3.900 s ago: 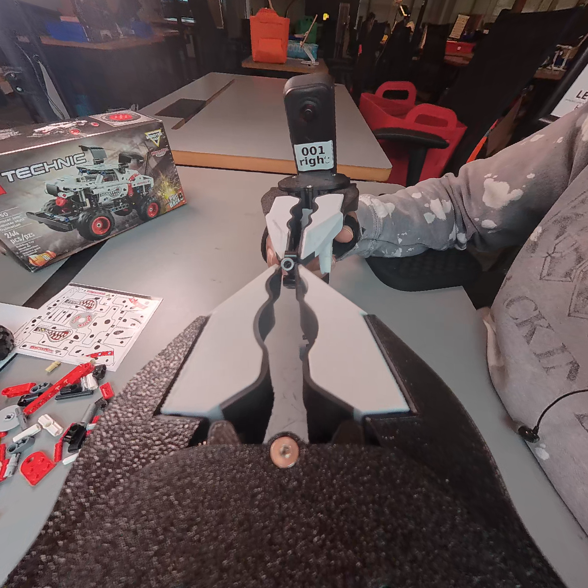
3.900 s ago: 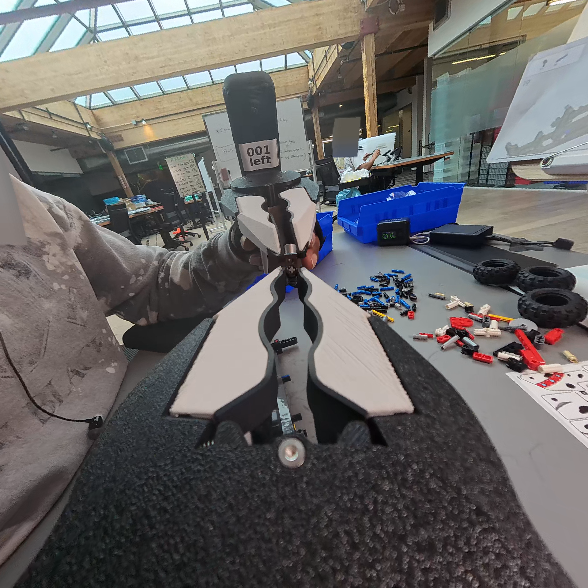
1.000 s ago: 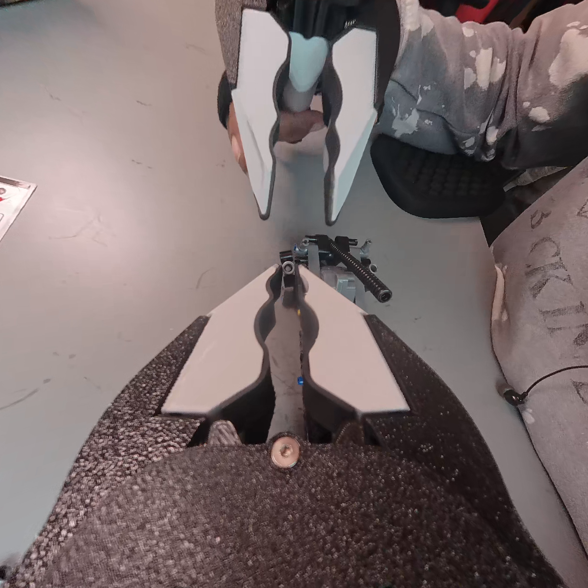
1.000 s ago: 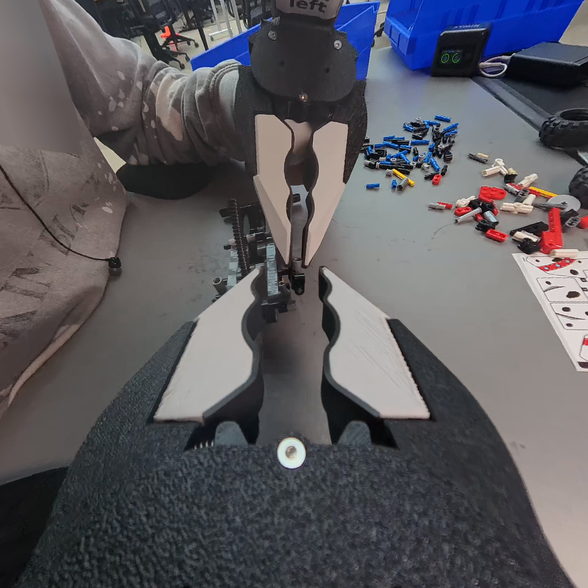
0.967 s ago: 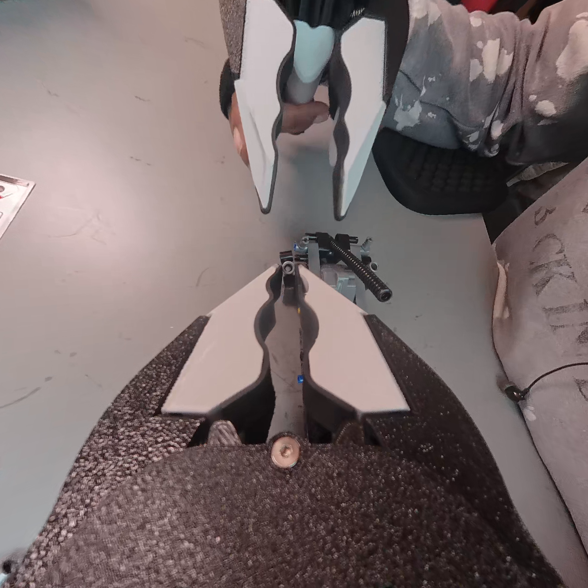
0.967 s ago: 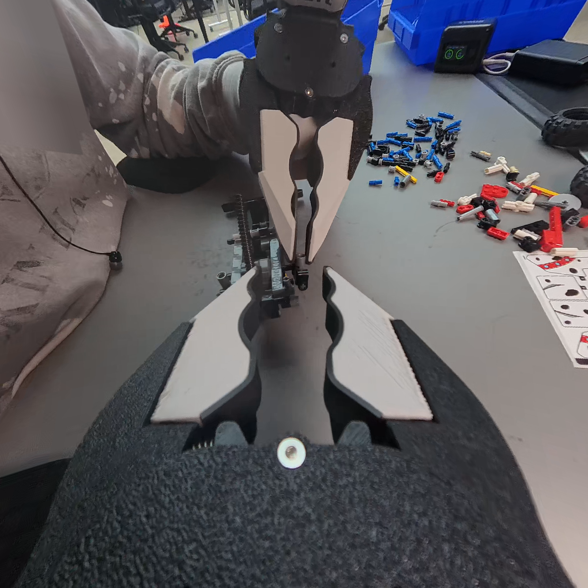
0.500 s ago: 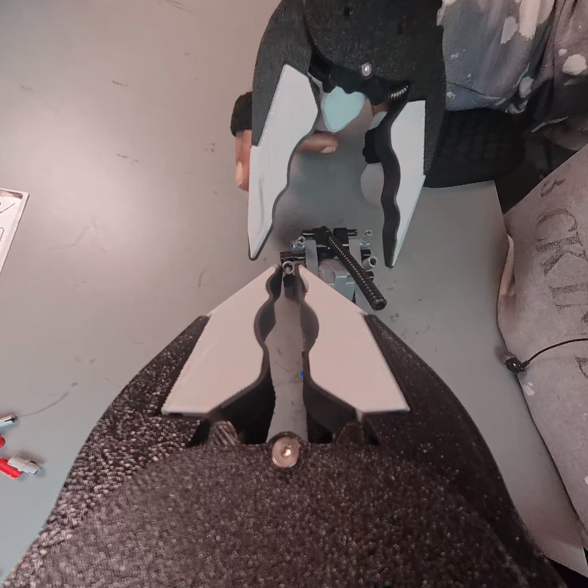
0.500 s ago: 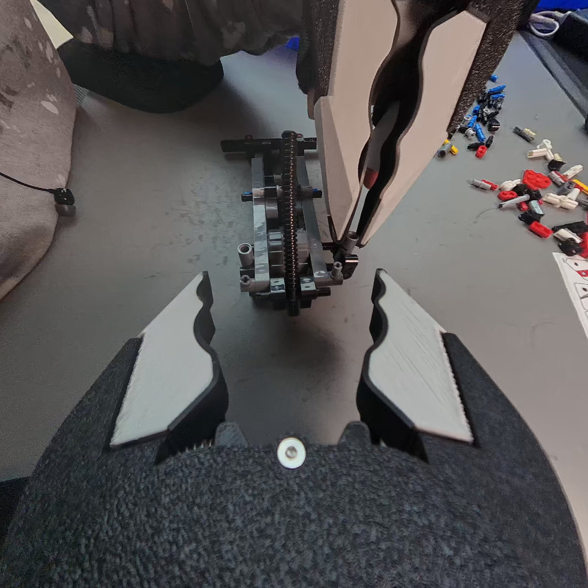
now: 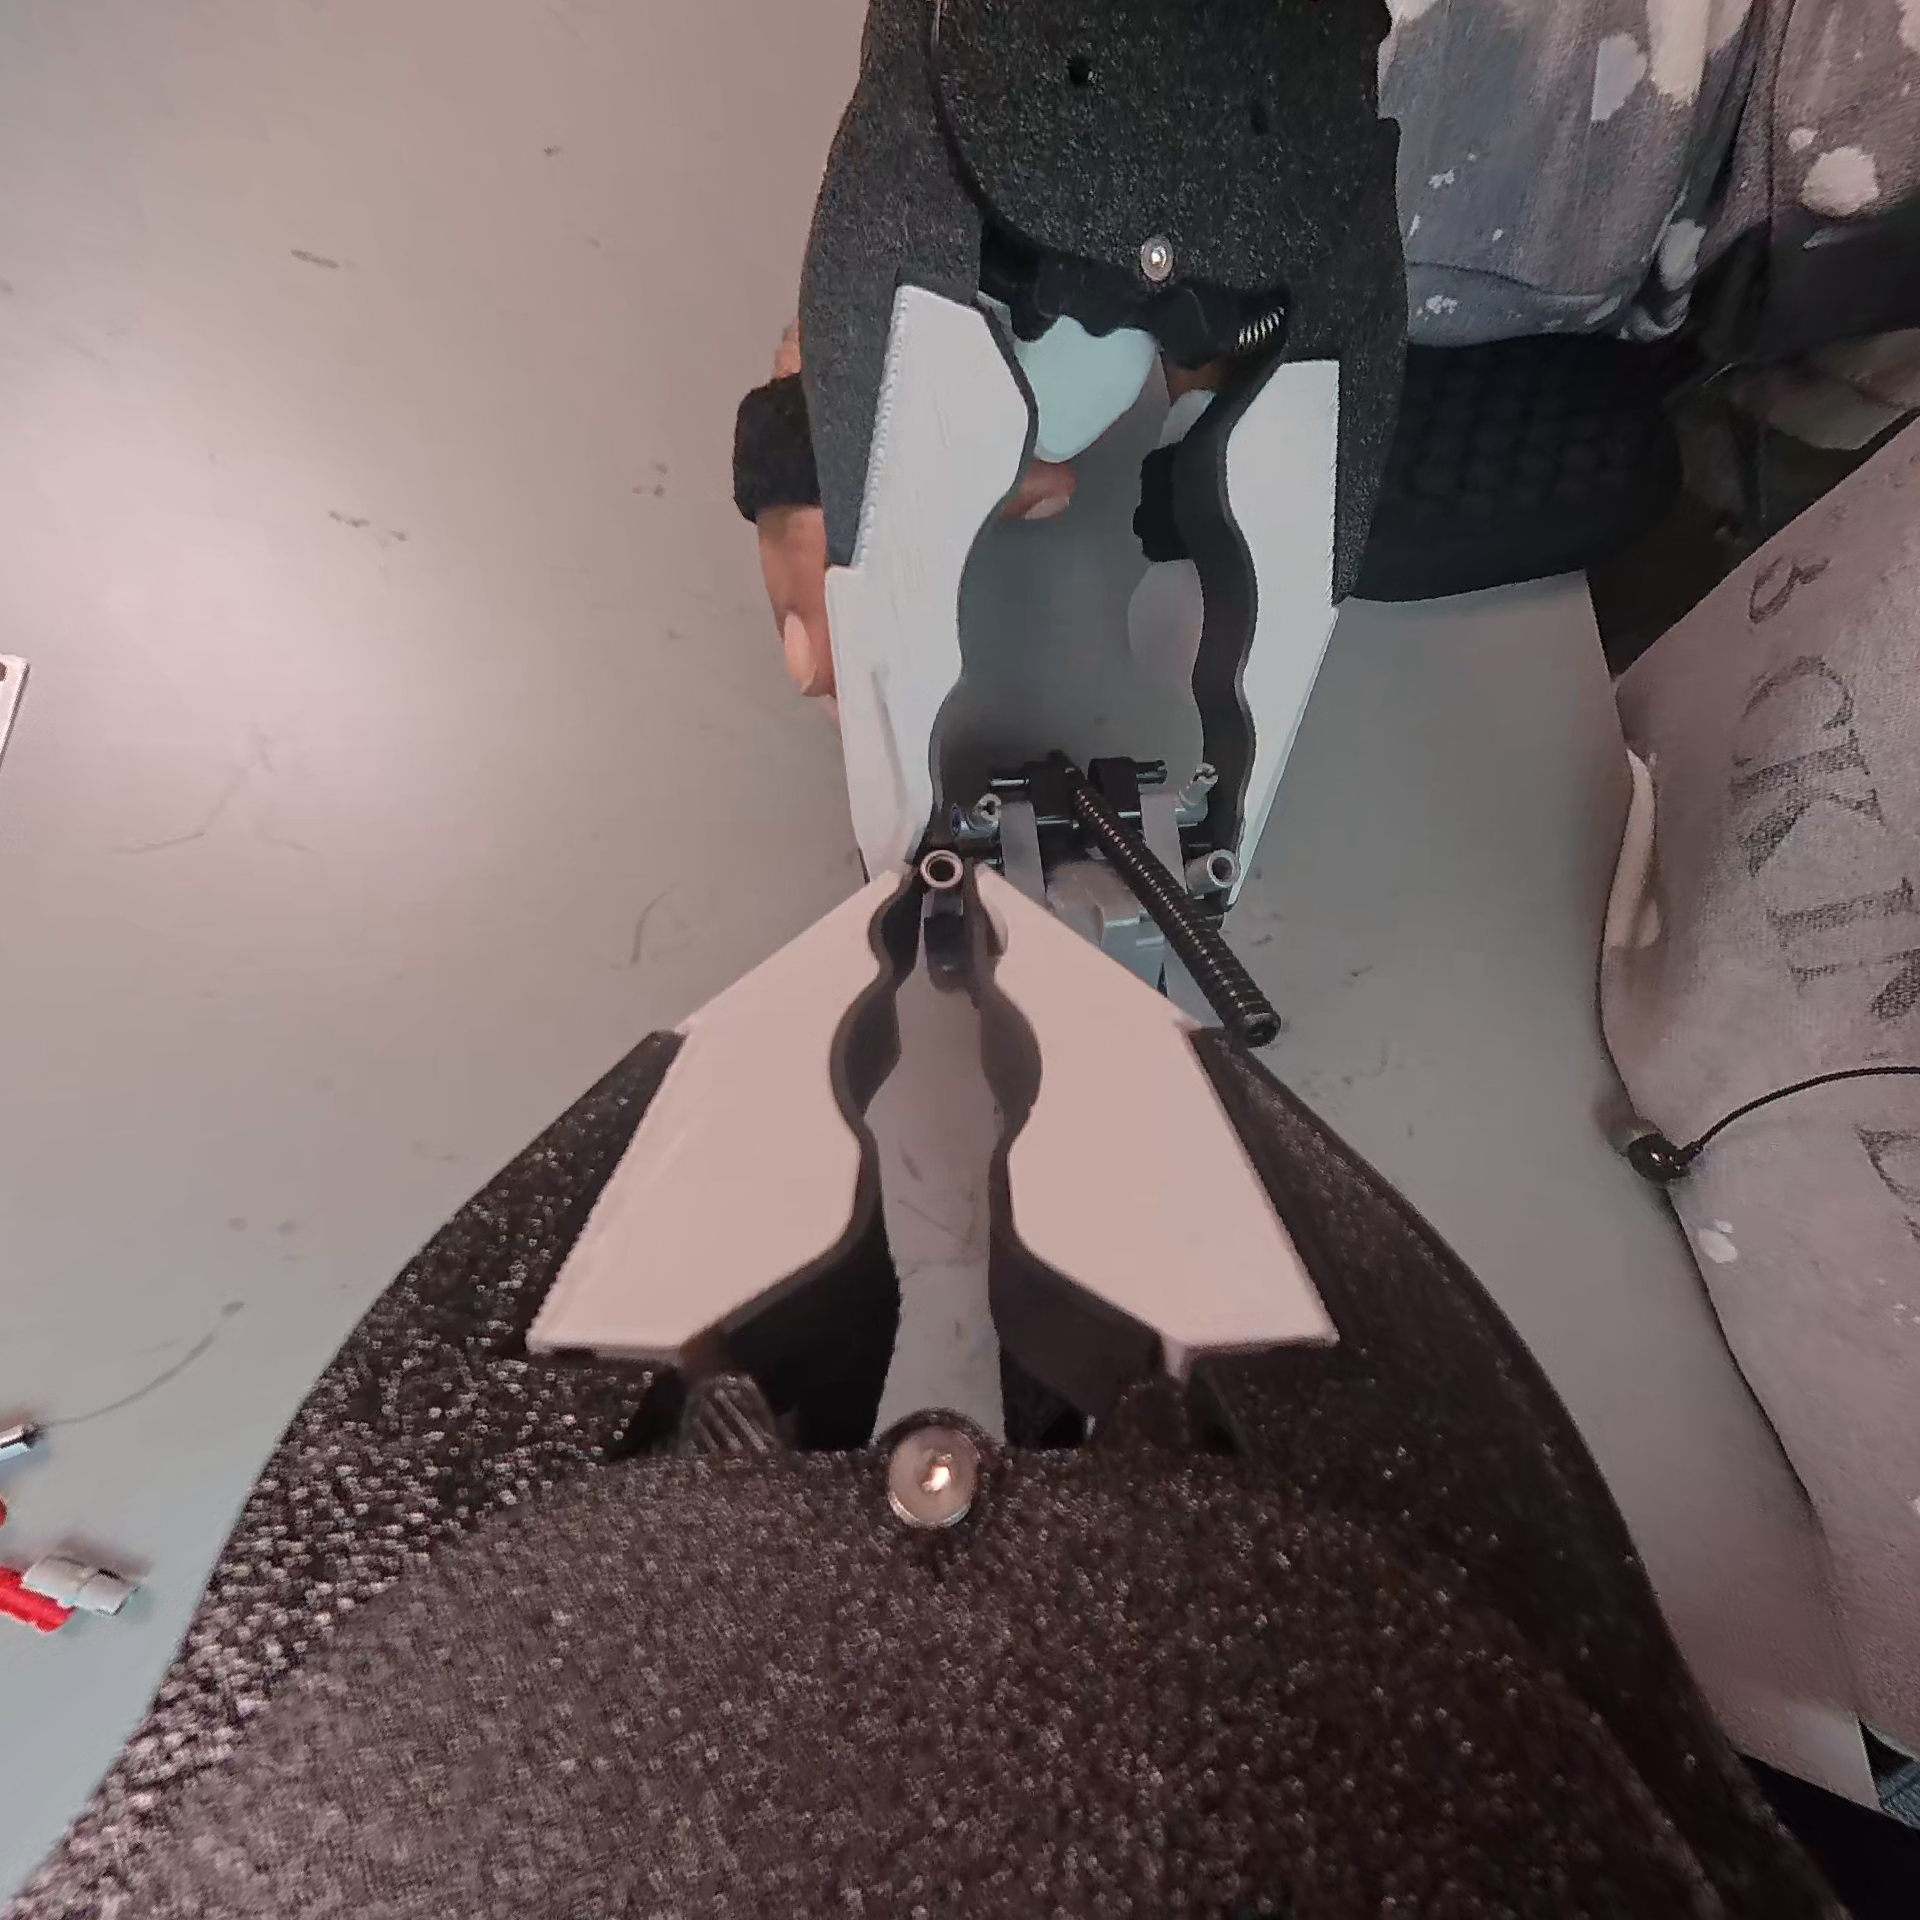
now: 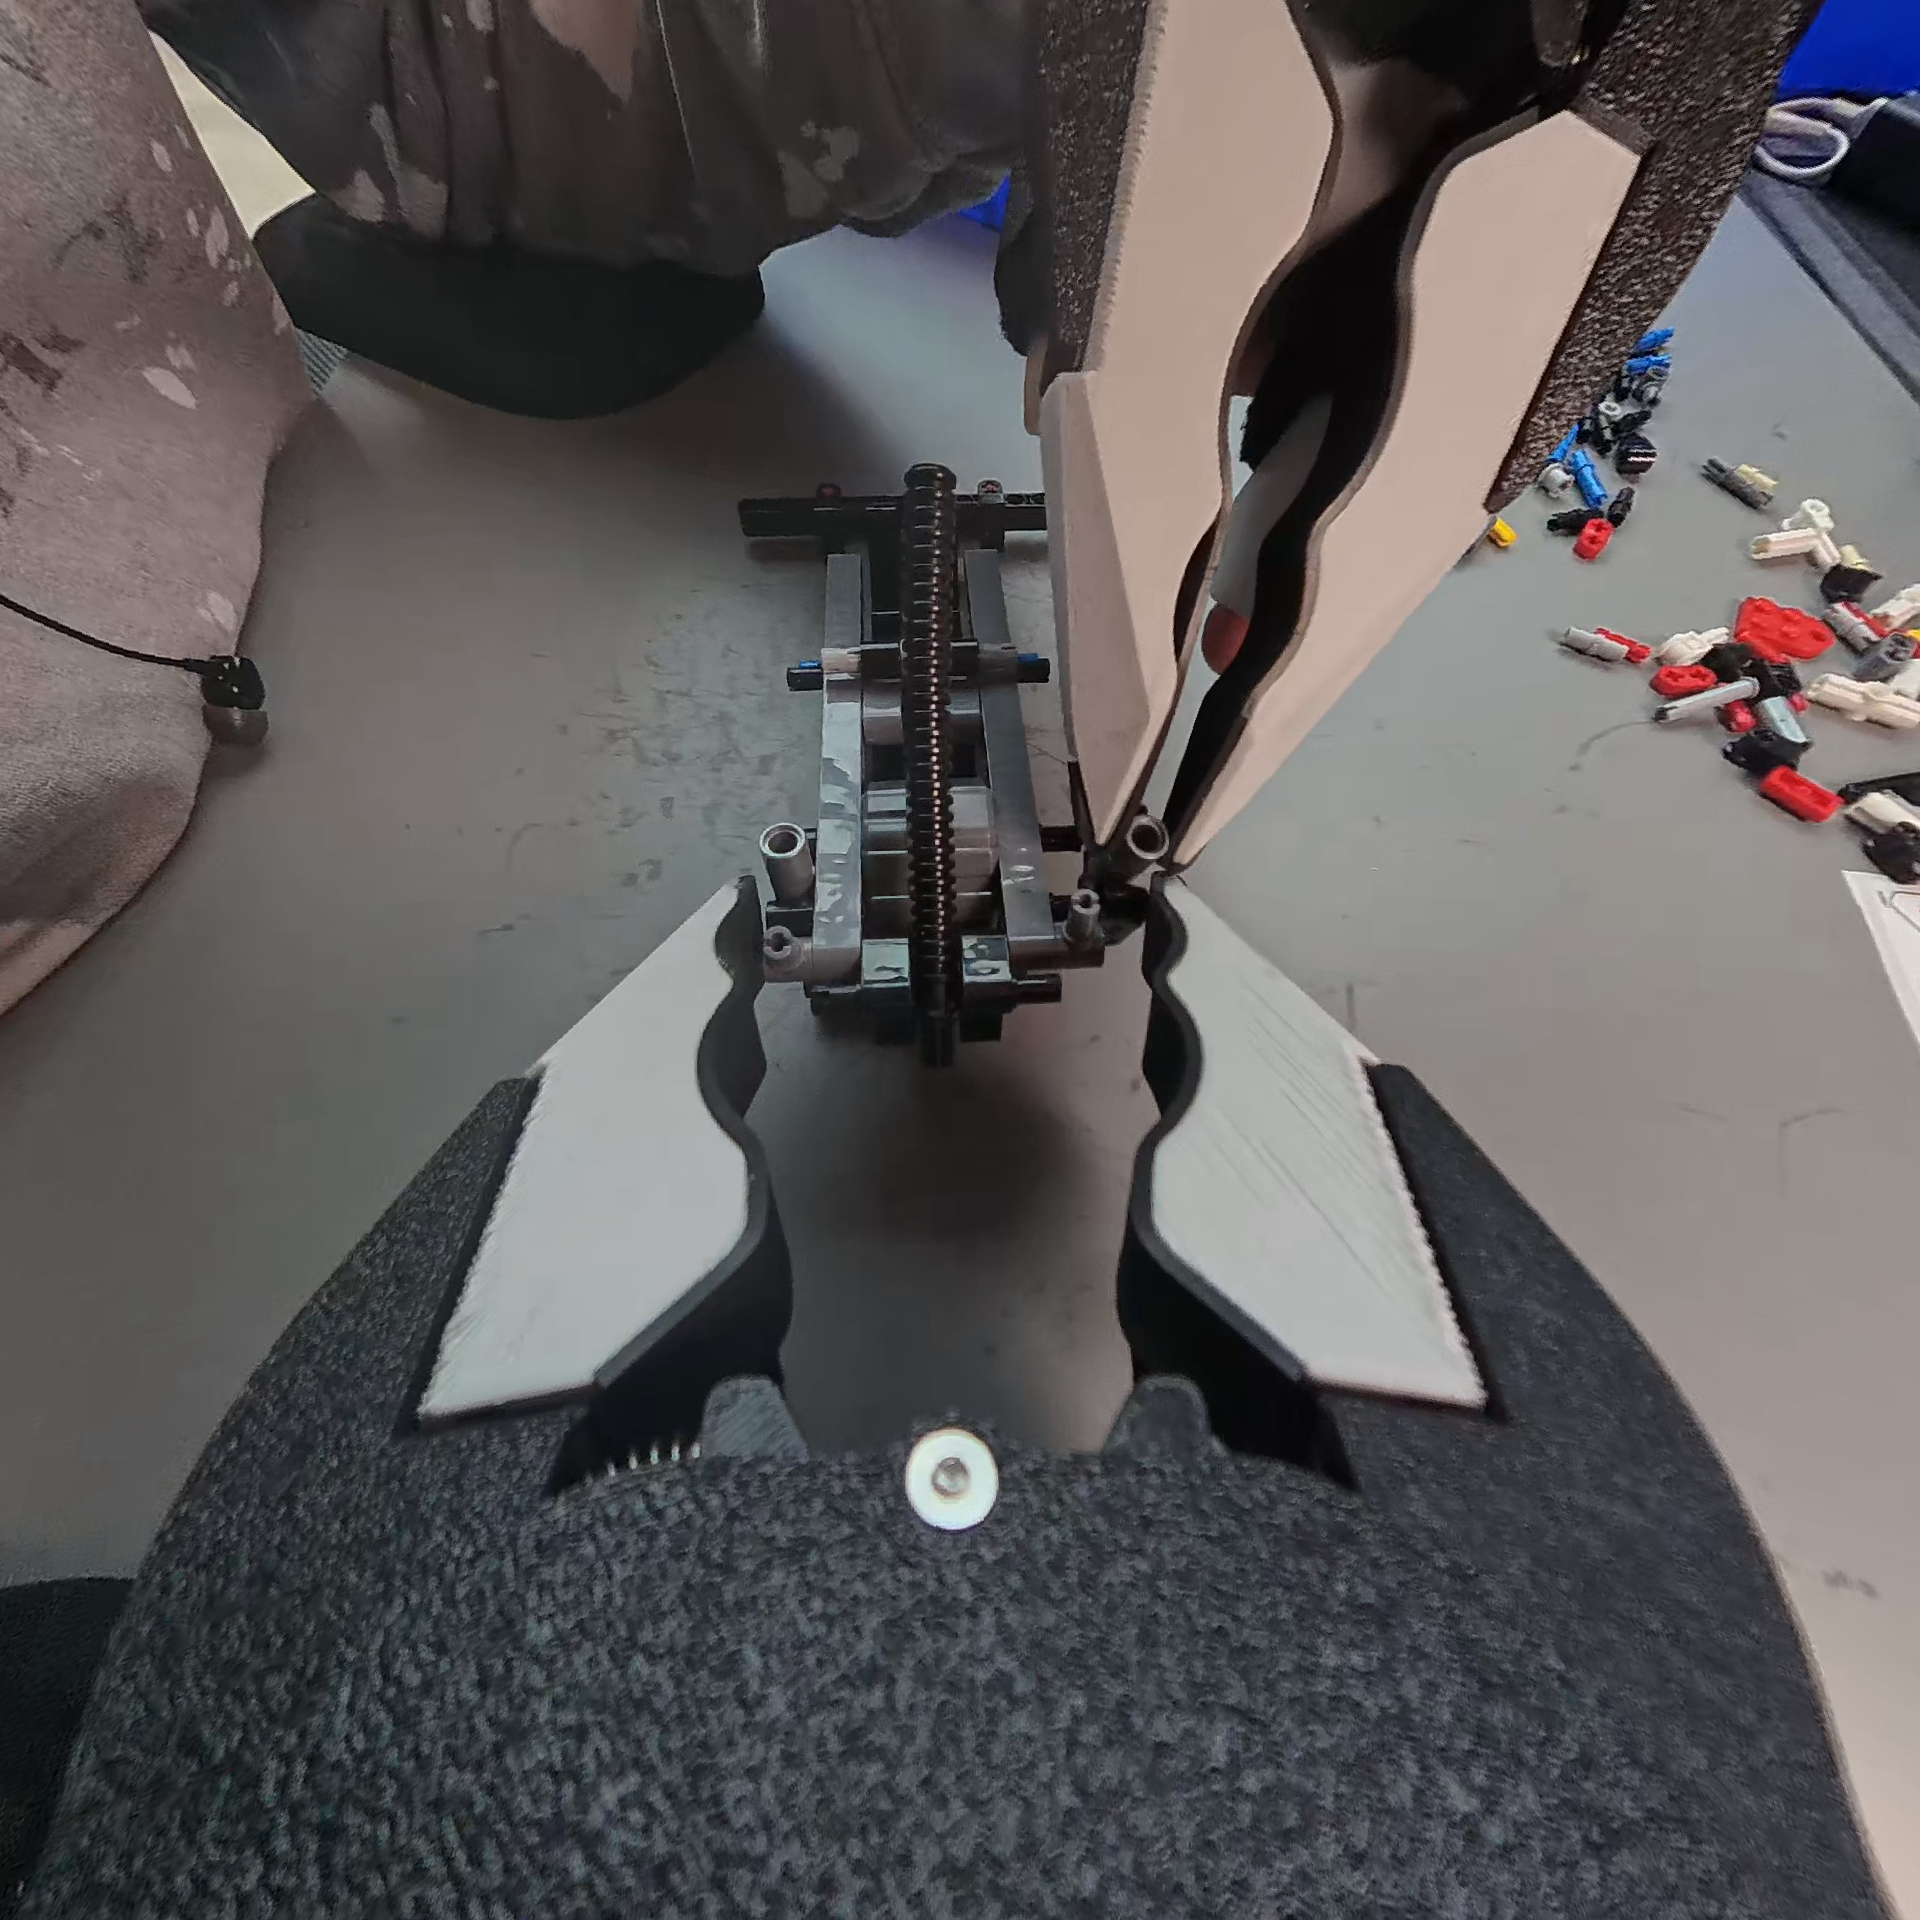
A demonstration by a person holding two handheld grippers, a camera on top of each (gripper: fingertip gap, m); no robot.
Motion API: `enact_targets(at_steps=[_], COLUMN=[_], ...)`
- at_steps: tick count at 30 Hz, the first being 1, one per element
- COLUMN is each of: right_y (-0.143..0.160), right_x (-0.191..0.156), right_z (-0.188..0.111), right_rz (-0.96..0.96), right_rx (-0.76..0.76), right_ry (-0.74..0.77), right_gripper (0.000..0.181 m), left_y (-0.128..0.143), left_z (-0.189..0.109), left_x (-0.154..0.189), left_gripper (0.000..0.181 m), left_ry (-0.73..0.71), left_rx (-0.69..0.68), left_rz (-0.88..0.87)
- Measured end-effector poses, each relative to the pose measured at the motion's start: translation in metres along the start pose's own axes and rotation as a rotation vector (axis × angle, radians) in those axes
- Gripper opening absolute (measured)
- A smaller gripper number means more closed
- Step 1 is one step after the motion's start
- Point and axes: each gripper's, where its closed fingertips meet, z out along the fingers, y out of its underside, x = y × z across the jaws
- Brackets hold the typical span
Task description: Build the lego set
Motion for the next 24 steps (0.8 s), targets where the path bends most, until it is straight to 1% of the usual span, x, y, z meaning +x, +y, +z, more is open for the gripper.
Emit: enact_targets(at_steps=[4,8,15,24], right_y=[-0.0009,-0.0005,0.0002,-0.0003], right_x=[0.0005,-0.0008,-0.0023,-0.0036], right_z=[-0.0008,-0.0002,0.0009,0.0028], right_rz=[0.003,0.003,0.008,0.014], right_rx=[0.007,0.004,-0.002,-0.007], right_ry=[0.002,-0.008,-0.024,-0.037], right_gripper=[0.074,0.073,0.073,0.074], left_y=[-0.0029,0.0006,0.0026,0.0041], left_z=[0.0003,0.001,0.0002,-0.0007], left_x=[-0.0002,0.0011,0.003,0.0042], left_gripper=[0.009,0.009,0.009,0.009], left_ry=[0.003,-0.003,0.013,0.024], left_rx=[0.052,0.076,0.098,0.09], left_rz=[-0.023,-0.032,-0.036,-0.059])
